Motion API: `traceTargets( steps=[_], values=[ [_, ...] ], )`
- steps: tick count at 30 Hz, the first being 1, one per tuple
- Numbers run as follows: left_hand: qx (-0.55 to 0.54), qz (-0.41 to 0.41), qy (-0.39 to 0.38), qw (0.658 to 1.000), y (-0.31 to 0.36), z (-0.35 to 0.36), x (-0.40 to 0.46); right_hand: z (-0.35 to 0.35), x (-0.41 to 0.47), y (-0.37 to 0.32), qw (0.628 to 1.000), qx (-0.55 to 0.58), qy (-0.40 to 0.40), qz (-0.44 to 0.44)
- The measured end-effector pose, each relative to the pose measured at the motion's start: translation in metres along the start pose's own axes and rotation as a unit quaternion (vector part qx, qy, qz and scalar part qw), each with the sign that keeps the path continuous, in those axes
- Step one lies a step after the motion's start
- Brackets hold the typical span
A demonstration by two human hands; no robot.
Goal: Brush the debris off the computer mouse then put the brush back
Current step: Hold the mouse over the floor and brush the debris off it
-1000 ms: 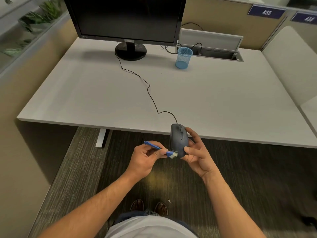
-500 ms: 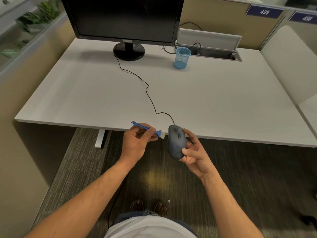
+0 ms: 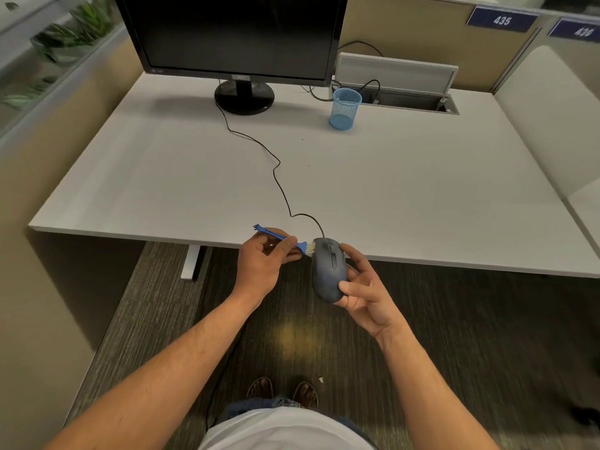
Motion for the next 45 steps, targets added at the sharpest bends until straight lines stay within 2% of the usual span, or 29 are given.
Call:
traceTargets(
  steps=[20, 45],
  values=[
    [-0.022, -0.037, -0.045, 0.998, -0.016, 0.002, -0.043, -0.011, 0.012, -0.010, 1.000, -0.002, 0.018, -0.019],
    [0.037, -0.035, -0.088, 0.995, -0.031, 0.015, -0.061, -0.009, 0.010, -0.016, 0.998, 0.006, 0.051, -0.040]
  ],
)
Point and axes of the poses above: each hand's wrist, its own x-axis towards the middle knuckle, its own z-axis out of the palm, y = z × x, the point moved 7 cm from there along x, towards the middle knuckle, and after that the axes turned 10 degrees about y, right-handed, at the moved point
